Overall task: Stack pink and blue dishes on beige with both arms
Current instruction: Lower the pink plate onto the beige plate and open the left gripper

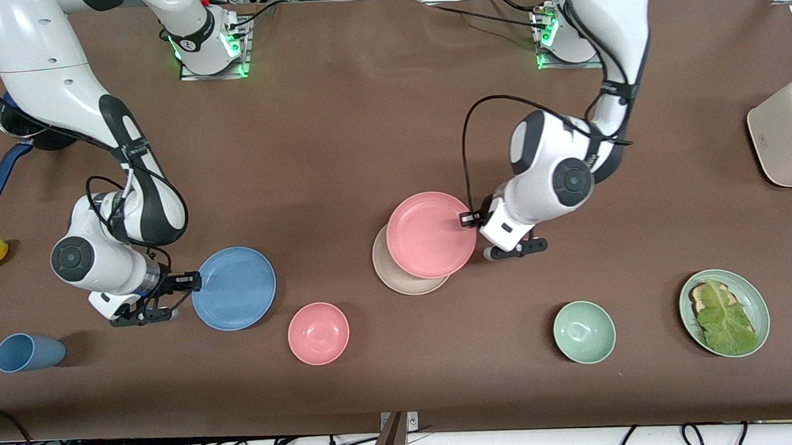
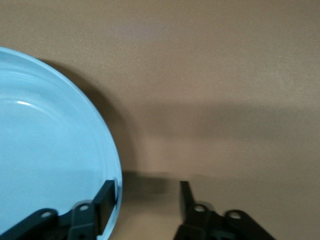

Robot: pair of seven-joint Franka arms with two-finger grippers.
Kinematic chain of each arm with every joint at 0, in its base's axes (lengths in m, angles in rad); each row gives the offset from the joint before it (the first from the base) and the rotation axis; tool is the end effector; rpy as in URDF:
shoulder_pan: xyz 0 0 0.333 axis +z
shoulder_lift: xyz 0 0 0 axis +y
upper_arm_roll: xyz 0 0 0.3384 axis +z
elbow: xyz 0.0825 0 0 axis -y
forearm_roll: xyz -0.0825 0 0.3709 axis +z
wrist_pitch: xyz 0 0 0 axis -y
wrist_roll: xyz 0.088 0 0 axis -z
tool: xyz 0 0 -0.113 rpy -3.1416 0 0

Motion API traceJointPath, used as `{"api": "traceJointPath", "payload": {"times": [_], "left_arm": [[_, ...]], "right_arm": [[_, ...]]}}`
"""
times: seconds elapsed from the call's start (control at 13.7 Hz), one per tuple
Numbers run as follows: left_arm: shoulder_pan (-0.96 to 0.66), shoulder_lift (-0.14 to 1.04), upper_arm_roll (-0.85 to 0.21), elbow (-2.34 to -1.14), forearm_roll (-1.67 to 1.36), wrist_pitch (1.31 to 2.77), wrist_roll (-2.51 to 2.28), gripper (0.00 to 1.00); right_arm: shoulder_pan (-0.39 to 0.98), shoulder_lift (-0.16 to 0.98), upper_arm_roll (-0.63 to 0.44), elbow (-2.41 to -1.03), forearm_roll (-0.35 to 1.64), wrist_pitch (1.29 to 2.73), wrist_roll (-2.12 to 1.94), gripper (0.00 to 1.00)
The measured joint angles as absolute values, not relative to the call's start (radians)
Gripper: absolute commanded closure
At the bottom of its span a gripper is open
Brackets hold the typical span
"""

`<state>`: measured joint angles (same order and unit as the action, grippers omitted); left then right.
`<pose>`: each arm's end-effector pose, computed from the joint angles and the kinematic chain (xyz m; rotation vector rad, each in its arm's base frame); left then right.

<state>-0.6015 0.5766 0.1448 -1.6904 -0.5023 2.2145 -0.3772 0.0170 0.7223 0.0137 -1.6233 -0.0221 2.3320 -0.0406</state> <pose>0.5933 -0.3250 0.2852 2.8439 0.3024 -0.2337 0.6946 0.0195 0.2177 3.1320 0.1305 -0.0212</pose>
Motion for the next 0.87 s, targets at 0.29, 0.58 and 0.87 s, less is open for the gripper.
{"api": "traceJointPath", "payload": {"times": [0.29,0.58,0.87], "left_arm": [[-0.638,0.621,0.146,-1.686,-0.502,2.266,-0.426,1.0],[-0.637,0.639,0.153,-1.683,-0.502,2.29,-0.426,1.0],[-0.637,0.657,0.153,-1.678,-0.502,2.306,-0.426,0.96]], "right_arm": [[0.018,0.722,0.02,-1.623,-0.011,2.331,-0.04,0.65],[0.018,0.723,0.028,-1.624,-0.001,2.33,-0.038,0.82],[0.018,0.723,0.029,-1.624,-0.001,2.329,-0.038,1.0]]}}
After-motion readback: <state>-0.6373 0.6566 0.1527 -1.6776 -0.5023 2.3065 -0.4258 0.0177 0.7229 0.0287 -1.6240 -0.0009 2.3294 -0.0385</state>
